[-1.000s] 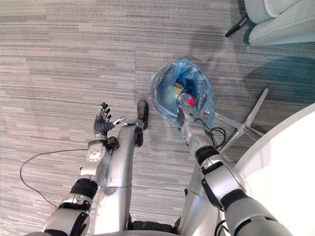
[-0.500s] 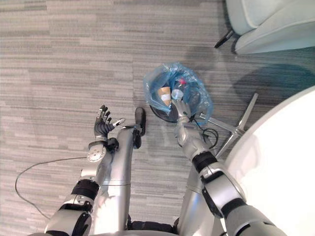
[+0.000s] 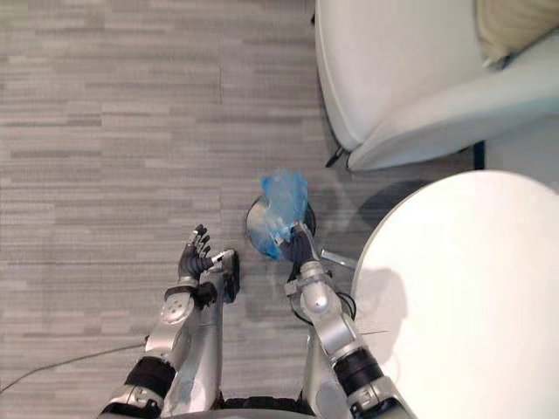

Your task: Gather rubbish on tea table into small bin, then transfer packed bag to large trash can.

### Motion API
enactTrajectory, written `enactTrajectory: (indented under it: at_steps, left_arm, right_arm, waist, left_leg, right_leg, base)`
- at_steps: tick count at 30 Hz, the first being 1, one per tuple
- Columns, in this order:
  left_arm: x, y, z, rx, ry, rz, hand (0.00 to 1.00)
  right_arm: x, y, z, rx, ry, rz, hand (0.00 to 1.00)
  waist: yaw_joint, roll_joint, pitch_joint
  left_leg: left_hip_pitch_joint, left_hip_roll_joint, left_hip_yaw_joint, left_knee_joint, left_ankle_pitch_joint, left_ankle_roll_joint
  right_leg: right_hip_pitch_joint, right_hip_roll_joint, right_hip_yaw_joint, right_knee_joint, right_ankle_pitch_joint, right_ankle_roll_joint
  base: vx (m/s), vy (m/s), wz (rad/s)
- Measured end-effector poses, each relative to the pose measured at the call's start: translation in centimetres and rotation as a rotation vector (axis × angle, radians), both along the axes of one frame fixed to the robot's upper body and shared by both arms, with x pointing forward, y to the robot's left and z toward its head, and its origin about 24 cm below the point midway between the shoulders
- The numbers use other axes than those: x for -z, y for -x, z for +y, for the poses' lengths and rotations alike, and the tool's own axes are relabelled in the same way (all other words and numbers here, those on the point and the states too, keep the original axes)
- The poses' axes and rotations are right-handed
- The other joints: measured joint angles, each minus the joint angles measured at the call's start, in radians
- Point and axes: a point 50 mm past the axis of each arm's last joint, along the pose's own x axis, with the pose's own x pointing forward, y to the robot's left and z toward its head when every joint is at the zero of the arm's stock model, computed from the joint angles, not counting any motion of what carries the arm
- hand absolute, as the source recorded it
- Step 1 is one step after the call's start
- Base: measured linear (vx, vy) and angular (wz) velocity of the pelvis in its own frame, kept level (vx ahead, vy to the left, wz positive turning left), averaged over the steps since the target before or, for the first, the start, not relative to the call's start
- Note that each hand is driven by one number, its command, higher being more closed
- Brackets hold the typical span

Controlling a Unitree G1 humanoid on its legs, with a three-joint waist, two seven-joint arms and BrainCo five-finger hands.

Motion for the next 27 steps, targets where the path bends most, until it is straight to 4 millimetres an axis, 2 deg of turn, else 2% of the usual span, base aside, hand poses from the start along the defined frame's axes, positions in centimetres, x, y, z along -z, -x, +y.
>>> enactTrajectory:
  at_steps: [4,6,10,14,17,22,27]
  left_arm:
    - [0.8,1.5,0.0,0.042,-0.037,0.027,0.00]
    - [1.5,2.4,0.0,0.060,-0.048,0.058,0.00]
    - [2.5,3.7,0.2,0.099,-0.082,0.100,0.00]
    - [2.8,4.7,0.5,0.133,-0.104,0.113,0.00]
    - [3.0,5.1,0.4,0.150,-0.105,0.121,0.00]
    - [1.4,5.6,-0.4,0.214,-0.119,0.042,0.00]
    - [0.6,6.2,-0.2,0.236,-0.137,0.004,0.00]
  right_arm:
    - [0.4,1.1,0.0,-0.034,-0.087,0.029,1.00]
    - [1.3,1.8,-0.2,-0.041,-0.116,0.077,1.00]
    - [2.8,3.0,-0.4,-0.059,-0.139,0.151,1.00]
    - [3.3,3.4,-1.0,-0.086,-0.146,0.187,1.00]
    - [3.7,3.8,-1.3,-0.094,-0.166,0.212,1.00]
    - [2.3,4.5,-1.7,-0.170,-0.182,0.161,1.00]
    - [1.2,4.8,-1.1,-0.255,-0.203,0.125,1.00]
  waist:
    - [0.001,-0.016,-0.043]
    - [0.000,-0.019,-0.099]
    - [-0.002,-0.018,-0.177]
    - [-0.024,-0.009,-0.219]
    - [-0.028,0.000,-0.246]
    - [-0.027,0.026,-0.293]
    - [-0.027,0.030,-0.333]
  left_leg:
    - [0.110,-0.005,0.031,-0.100,0.020,0.003]
    - [0.175,-0.020,0.041,-0.184,0.042,-0.003]
    - [0.274,-0.035,0.046,-0.315,0.082,-0.006]
    - [0.371,-0.046,0.051,-0.428,0.120,-0.009]
    - [0.458,-0.052,0.059,-0.493,0.131,-0.018]
    - [0.549,-0.053,0.059,-0.550,0.137,-0.024]
    - [0.597,-0.056,0.059,-0.568,0.137,-0.024]
  right_leg:
    - [0.104,0.012,0.001,-0.110,0.038,0.013]
    - [0.158,0.013,0.001,-0.176,0.058,0.015]
    - [0.237,0.028,-0.001,-0.278,0.083,0.016]
    - [0.319,0.045,-0.004,-0.366,0.102,0.022]
    - [0.399,0.062,0.000,-0.435,0.116,0.025]
    - [0.514,0.079,0.001,-0.555,0.153,0.039]
    - [0.584,0.090,0.007,-0.631,0.181,0.041]
  base:
    - [0.10,0.024,-0.07]
    - [0.17,0.022,0.01]
    - [0.19,0.006,-0.02]
    - [0.24,0.004,-0.05]
    - [0.18,0.024,-0.12]
    - [0.14,0.024,-0.05]
    - [0.06,0.028,-0.04]
